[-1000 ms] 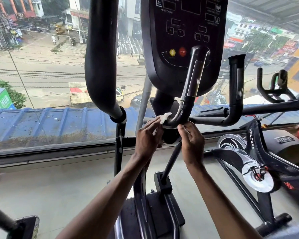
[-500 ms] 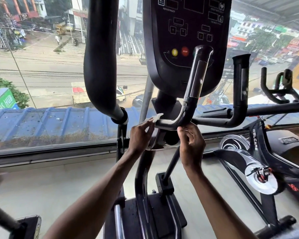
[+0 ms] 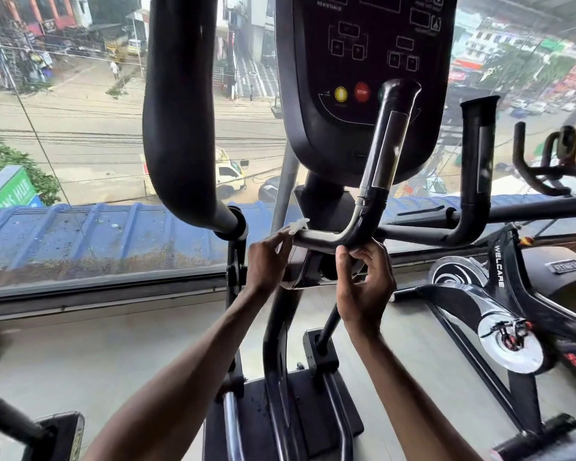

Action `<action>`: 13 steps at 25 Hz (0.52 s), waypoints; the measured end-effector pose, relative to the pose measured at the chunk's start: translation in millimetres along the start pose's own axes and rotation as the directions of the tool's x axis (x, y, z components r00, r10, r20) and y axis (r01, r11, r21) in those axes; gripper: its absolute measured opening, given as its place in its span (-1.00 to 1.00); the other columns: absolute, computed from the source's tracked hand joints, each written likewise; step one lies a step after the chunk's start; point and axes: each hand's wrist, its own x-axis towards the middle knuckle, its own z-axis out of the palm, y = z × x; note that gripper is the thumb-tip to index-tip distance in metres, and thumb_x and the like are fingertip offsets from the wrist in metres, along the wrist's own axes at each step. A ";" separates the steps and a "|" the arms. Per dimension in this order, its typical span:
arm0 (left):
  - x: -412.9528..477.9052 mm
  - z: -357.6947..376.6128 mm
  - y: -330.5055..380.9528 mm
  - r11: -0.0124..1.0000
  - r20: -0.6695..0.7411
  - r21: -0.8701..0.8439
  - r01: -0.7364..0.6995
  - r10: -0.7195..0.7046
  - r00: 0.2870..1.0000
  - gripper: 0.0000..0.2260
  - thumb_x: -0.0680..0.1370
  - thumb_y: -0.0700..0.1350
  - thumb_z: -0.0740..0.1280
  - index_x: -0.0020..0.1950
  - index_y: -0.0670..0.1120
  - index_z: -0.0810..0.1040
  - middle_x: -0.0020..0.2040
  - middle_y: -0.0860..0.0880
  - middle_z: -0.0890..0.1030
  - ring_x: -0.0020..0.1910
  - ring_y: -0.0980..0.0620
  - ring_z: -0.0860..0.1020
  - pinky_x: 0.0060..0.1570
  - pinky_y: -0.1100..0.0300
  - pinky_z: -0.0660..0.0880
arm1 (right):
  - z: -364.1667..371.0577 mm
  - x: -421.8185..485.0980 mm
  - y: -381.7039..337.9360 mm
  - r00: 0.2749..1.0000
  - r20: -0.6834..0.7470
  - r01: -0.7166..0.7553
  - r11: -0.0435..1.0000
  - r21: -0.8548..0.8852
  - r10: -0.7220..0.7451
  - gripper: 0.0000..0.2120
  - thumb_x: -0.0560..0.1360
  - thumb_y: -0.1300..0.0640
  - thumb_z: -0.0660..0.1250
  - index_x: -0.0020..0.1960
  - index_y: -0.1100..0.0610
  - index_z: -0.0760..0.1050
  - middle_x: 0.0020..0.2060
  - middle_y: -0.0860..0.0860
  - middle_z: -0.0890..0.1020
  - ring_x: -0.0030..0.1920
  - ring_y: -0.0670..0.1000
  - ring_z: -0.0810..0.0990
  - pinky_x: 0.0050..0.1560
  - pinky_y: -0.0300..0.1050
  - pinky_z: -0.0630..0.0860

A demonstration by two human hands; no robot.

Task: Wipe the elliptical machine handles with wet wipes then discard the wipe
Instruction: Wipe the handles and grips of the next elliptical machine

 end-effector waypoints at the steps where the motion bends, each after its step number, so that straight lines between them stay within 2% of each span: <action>1: -1.1 1.5 1.9 1.000 -0.015 0.003 -0.003 0.003 1.000 -0.79 0.63 -0.16 0.37 0.22 -0.12 0.71 0.17 -0.10 0.70 0.02 -0.05 0.72 -0.11 0.29 0.48 | -0.4 -0.8 -0.3 1.000 -0.007 0.009 1.000 -0.009 -0.009 -0.73 0.56 0.01 0.41 0.08 0.22 0.58 -0.09 0.02 0.62 -0.07 0.12 0.63 0.00 0.18 0.57; 4: -13.4 -2.9 16.1 0.989 -0.031 -0.096 -0.113 0.110 0.993 -0.78 0.63 -0.21 0.37 0.24 -0.18 0.69 0.22 0.06 0.62 0.22 0.26 0.55 0.19 0.43 0.49 | 4.2 -3.3 0.5 1.000 -0.013 0.022 1.000 -0.022 -0.022 -0.66 0.54 0.01 0.43 0.15 0.25 0.55 -0.01 0.04 0.60 -0.03 0.09 0.61 0.04 0.10 0.57; 5: -15.9 -4.0 15.2 0.984 -0.035 -0.110 -0.143 0.140 0.989 -0.78 0.62 -0.23 0.37 0.24 -0.20 0.69 0.22 0.08 0.61 0.25 0.31 0.51 0.22 0.44 0.48 | 8.0 -5.0 2.2 1.000 -0.007 0.010 1.000 -0.014 -0.010 -0.62 0.52 0.00 0.45 0.20 0.24 0.52 0.04 0.04 0.58 -0.01 0.10 0.60 0.05 0.08 0.57; 7: -11.6 0.0 -0.7 0.987 -0.023 -0.073 -0.140 0.139 0.990 -0.79 0.64 -0.21 0.36 0.24 -0.18 0.69 0.23 0.00 0.65 0.23 0.25 0.56 0.21 0.32 0.54 | 16.5 -9.8 6.9 0.999 0.012 -0.035 0.999 -0.007 0.035 -0.59 0.50 -0.07 0.48 0.23 0.12 0.48 0.06 0.01 0.56 0.00 0.11 0.61 0.07 0.13 0.57; 9: 1.6 6.3 -21.5 0.999 0.022 -0.030 -0.046 0.046 0.999 -0.76 0.66 -0.11 0.31 0.27 -0.10 0.69 0.22 -0.07 0.69 0.18 0.12 0.65 0.12 0.18 0.60 | 24.2 -13.5 10.4 0.997 0.022 -0.068 0.997 -0.043 0.069 -0.66 0.50 -0.16 0.47 0.11 -0.01 0.46 -0.02 -0.04 0.59 -0.03 0.08 0.63 0.05 0.23 0.56; 11: 13.1 11.2 -34.2 0.999 0.048 0.012 0.052 -0.053 0.997 -0.73 0.68 -0.04 0.27 0.29 -0.03 0.69 0.20 -0.08 0.70 0.12 0.03 0.70 0.01 0.20 0.58 | 29.4 -15.6 12.0 0.996 0.013 -0.087 0.995 -0.052 0.088 -0.71 0.51 -0.18 0.45 0.04 -0.03 0.46 -0.09 -0.04 0.60 -0.06 0.05 0.64 0.03 0.23 0.56; 13: 14.4 13.8 -33.8 0.997 0.050 -0.016 0.080 -0.079 0.996 -0.75 0.67 -0.07 0.30 0.29 -0.04 0.68 0.21 -0.06 0.69 0.14 0.06 0.69 0.02 0.28 0.54 | 33.2 -15.0 13.9 0.994 -0.008 -0.106 0.994 -0.015 0.106 -0.71 0.52 -0.15 0.46 -0.01 0.04 0.49 -0.13 -0.02 0.60 -0.08 0.06 0.64 0.02 0.22 0.57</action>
